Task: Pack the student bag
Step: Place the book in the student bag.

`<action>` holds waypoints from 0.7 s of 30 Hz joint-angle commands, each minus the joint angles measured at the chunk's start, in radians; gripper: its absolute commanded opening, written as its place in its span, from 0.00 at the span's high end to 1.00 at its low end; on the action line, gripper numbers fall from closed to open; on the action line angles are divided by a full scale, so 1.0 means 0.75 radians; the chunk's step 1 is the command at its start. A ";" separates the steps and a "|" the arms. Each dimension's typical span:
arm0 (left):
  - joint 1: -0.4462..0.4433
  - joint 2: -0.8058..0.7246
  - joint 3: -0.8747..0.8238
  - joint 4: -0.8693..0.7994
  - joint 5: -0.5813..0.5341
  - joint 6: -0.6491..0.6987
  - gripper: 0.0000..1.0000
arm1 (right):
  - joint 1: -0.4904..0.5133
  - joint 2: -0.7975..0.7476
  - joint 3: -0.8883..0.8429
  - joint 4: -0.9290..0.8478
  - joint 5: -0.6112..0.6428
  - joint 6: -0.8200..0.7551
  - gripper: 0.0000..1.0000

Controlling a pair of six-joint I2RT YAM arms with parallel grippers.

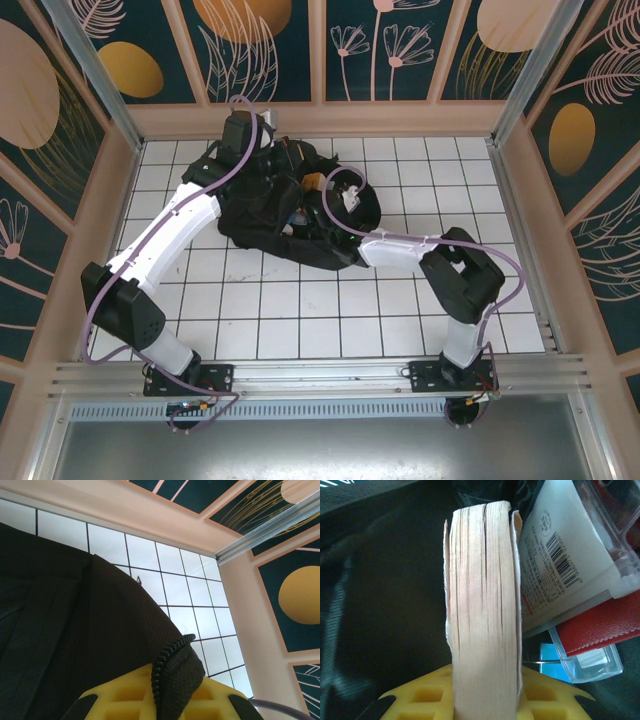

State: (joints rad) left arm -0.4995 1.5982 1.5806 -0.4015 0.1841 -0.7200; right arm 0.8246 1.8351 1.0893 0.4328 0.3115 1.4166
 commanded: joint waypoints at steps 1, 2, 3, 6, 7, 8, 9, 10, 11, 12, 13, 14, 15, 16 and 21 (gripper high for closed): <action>-0.003 -0.049 0.091 0.181 0.037 -0.004 1.00 | -0.013 0.040 0.062 0.166 -0.107 0.019 1.00; -0.003 -0.046 0.093 0.180 0.040 -0.002 1.00 | -0.016 0.062 0.081 0.153 -0.129 0.019 1.00; -0.003 -0.047 0.094 0.178 0.039 0.001 1.00 | -0.015 0.081 0.104 0.140 -0.151 0.011 1.00; -0.003 -0.045 0.091 0.179 0.041 0.001 1.00 | 0.006 0.137 0.174 0.068 -0.181 -0.016 1.00; -0.003 -0.043 0.091 0.182 0.045 -0.003 1.00 | 0.012 0.151 0.190 0.069 -0.187 -0.027 1.00; -0.003 -0.041 0.092 0.185 0.051 -0.006 1.00 | 0.015 0.169 0.205 0.067 -0.192 -0.030 1.00; -0.003 -0.041 0.094 0.188 0.051 -0.006 1.00 | 0.013 0.187 0.220 0.061 -0.199 -0.029 1.00; -0.003 -0.042 0.095 0.188 0.050 -0.005 1.00 | 0.009 0.202 0.236 0.053 -0.216 -0.032 1.00; -0.003 -0.043 0.099 0.186 0.047 -0.004 1.00 | 0.001 0.216 0.248 0.043 -0.235 -0.035 0.99; -0.003 -0.045 0.104 0.181 0.040 0.000 1.00 | -0.005 0.224 0.255 0.046 -0.250 -0.035 0.97; -0.003 -0.046 0.105 0.176 0.035 0.004 1.00 | -0.010 0.226 0.252 0.054 -0.257 -0.037 0.96; -0.003 -0.048 0.108 0.167 0.026 0.012 1.00 | -0.016 0.224 0.247 0.059 -0.265 -0.040 0.92; -0.003 -0.050 0.111 0.162 0.017 0.021 1.00 | -0.019 0.218 0.242 0.056 -0.273 -0.047 0.88; -0.002 -0.055 0.110 0.156 0.007 0.027 1.00 | -0.022 0.211 0.240 0.051 -0.274 -0.056 0.84; -0.003 -0.076 0.090 0.147 -0.034 0.056 1.00 | -0.043 0.149 0.217 -0.037 -0.261 -0.119 0.59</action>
State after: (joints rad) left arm -0.4995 1.5982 1.5887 -0.4095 0.1677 -0.7082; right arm 0.8032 1.9949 1.2407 0.4221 0.1291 1.3674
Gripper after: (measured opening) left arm 0.089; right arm 0.395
